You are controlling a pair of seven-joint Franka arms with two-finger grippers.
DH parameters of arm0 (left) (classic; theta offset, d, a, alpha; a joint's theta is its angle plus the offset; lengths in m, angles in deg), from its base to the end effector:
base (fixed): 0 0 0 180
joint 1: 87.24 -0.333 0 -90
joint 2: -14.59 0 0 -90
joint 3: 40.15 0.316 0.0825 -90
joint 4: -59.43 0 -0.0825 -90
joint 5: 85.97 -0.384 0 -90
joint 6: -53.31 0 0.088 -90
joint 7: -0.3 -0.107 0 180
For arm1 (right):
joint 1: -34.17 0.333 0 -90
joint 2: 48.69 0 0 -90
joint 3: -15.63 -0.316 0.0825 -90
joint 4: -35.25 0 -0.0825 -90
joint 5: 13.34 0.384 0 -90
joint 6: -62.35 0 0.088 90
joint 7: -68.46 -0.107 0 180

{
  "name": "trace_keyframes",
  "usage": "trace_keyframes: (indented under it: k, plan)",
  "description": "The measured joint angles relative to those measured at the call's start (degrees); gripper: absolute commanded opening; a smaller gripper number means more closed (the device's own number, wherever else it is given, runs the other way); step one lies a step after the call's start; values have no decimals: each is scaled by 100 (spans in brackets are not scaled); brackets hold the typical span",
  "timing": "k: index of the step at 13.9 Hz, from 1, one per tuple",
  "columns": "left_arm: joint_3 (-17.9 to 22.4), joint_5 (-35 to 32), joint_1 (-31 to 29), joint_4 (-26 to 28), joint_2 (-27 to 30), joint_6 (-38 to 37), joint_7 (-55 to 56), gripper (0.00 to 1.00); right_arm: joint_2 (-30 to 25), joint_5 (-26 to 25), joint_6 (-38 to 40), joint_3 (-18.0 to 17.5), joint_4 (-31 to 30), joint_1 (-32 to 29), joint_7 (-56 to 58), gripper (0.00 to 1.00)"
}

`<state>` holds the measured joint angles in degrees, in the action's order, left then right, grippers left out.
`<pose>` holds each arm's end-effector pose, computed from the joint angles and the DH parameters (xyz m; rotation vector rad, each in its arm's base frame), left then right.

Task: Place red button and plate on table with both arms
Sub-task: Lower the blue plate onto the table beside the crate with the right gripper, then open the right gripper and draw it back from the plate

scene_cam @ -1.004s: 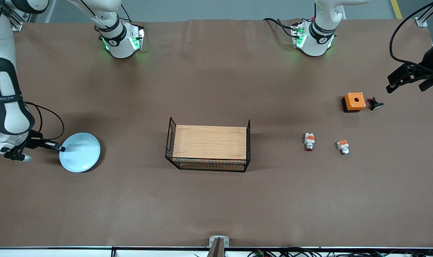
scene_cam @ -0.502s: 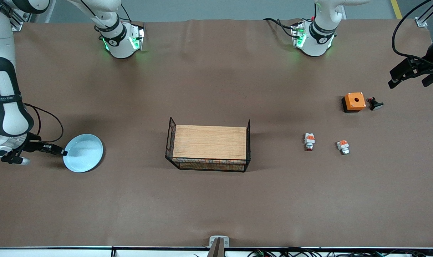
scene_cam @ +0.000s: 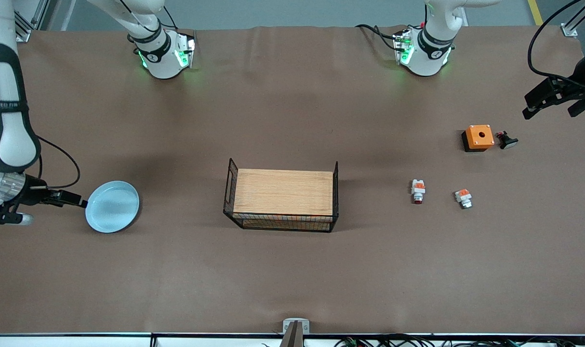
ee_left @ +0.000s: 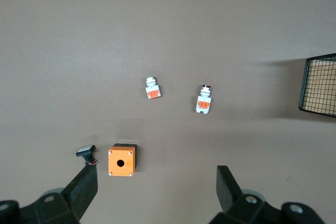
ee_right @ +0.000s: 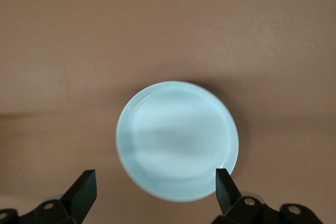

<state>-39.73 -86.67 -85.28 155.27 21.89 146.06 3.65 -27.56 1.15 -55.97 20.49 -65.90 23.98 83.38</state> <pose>0.5189 -0.0124 0.6489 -3.1309 -0.0492 -0.1157 0.6233 -0.1496 0.3516 -2.9374 0.1845 0.0226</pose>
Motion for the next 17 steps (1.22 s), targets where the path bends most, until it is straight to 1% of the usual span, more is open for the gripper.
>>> trace_keyframes:
  k: [2,5,7,8,11,14,17]
  plan:
    - [-11,0,8,0,-3,-6,0,100,-365,-405,838,-10,268,304,-674,100]
    - [-32,1,18,0,-10,-8,0,100,-642,-917,2131,-19,1010,742,-1543,100]
    - [-33,1,19,0,-15,-8,0,100,-686,-1078,2794,-21,1491,1019,-1988,100]
    - [-33,1,19,0,-16,-8,0,100,-695,-1107,3005,-22,1660,1137,-2157,100]
    - [-33,1,19,0,-17,-9,0,100,-827,-1129,3269,-22,1916,1279,-2271,100]
    - [-33,1,19,0,-17,-9,0,100,-1019,-1138,3432,43,1924,1247,-2018,100]
    - [-33,1,20,0,-18,-9,0,100,-1089,-1141,3577,93,1924,1125,-1765,100]
